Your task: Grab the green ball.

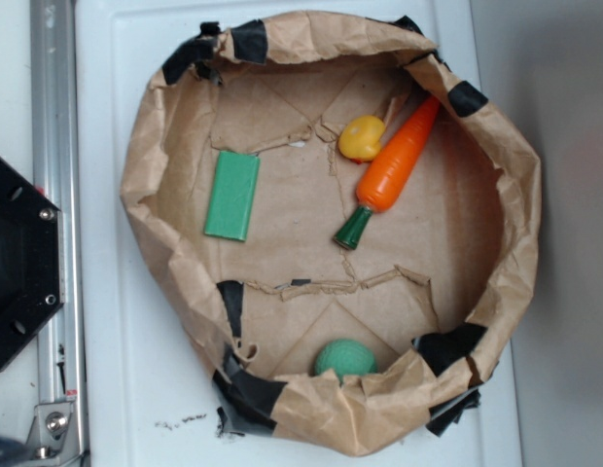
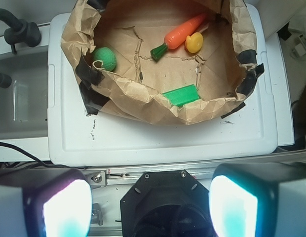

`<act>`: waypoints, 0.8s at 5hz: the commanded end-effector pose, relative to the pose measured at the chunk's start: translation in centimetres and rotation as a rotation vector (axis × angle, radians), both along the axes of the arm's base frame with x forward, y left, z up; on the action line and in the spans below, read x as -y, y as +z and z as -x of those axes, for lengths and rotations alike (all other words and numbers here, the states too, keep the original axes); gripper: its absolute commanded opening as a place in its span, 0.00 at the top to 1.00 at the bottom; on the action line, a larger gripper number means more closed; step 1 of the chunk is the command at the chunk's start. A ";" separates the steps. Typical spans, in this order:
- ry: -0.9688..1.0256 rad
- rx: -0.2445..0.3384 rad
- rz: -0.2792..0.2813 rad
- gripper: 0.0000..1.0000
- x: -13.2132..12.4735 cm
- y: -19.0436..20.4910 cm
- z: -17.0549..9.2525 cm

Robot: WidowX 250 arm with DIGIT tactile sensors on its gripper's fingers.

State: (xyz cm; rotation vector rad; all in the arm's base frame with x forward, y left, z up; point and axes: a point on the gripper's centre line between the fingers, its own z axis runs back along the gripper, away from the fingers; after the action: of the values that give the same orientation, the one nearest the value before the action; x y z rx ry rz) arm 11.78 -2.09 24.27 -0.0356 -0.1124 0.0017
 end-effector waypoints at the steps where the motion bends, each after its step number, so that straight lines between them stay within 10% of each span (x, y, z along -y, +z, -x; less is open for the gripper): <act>1: 0.000 0.000 0.000 0.00 0.0 0.0 0.0; 4: 0.563 0.036 0.224 0.00 -0.3 -6.0 -10.9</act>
State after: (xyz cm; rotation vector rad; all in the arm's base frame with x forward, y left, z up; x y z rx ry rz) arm 22.48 -2.76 17.16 -0.2153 -0.1147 0.5500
